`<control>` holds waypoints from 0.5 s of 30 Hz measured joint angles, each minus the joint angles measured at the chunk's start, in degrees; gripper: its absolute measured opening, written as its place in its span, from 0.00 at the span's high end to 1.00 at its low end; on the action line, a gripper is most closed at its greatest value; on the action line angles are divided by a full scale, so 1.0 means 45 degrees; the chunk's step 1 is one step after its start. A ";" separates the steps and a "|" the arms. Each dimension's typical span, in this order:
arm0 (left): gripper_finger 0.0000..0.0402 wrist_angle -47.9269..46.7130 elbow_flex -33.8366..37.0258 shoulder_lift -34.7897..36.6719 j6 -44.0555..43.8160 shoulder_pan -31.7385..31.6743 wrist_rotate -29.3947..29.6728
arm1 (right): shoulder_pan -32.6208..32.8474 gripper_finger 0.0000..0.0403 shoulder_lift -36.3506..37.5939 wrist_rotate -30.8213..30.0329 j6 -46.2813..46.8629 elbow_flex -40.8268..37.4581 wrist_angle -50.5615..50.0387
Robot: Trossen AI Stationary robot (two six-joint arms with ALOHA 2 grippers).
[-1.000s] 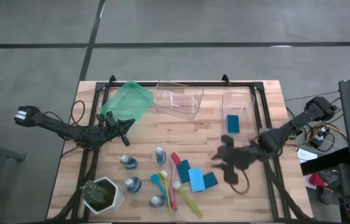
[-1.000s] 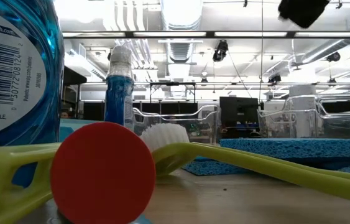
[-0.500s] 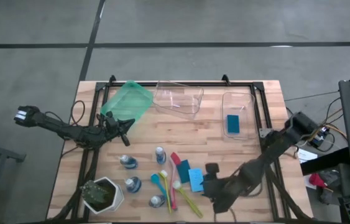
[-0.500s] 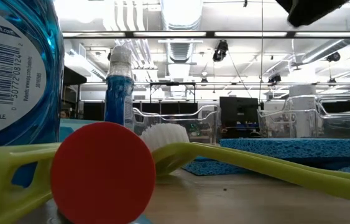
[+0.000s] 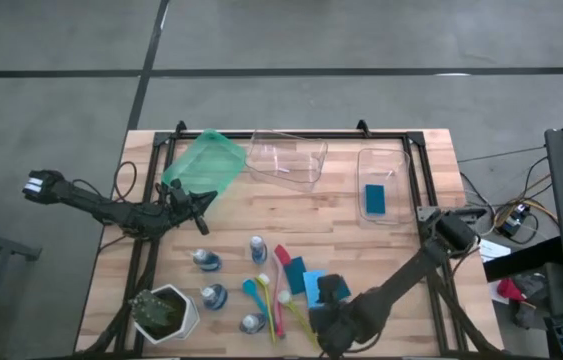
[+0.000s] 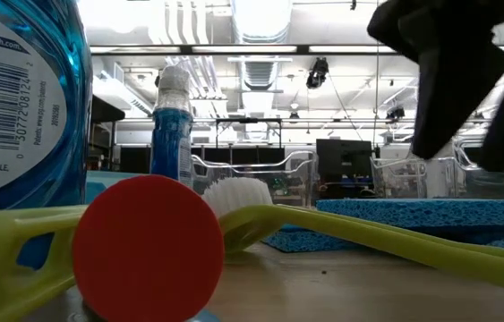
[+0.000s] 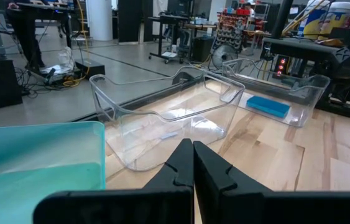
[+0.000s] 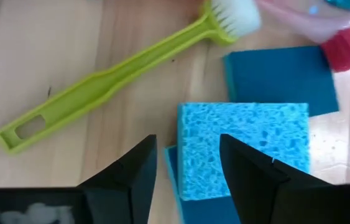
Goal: Pick & Place Kitchen Sink Supplies
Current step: Put the blue sponge in the right transparent bin
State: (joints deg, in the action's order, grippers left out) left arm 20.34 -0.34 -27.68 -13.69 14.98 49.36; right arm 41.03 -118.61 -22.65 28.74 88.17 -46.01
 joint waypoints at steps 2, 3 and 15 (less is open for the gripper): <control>1.00 0.0000 -0.0003 0.0001 0.0000 -0.0001 0.0002 | 0.0002 0.59 -0.0282 0.0000 -0.0001 0.0103 -0.0164; 1.00 0.0000 -0.0003 0.0002 -0.0003 0.0000 0.0005 | 0.0002 0.59 -0.0396 0.0000 -0.0001 0.0105 -0.0199; 1.00 -0.0010 -0.0002 0.0003 -0.0004 -0.0001 0.0002 | -0.0007 0.67 -0.0850 -0.0675 0.0088 -0.0002 -0.0275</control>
State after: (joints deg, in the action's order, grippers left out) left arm 20.29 -0.35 -27.66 -13.71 14.98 49.37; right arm 40.99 -122.43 -25.69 29.13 88.16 -47.25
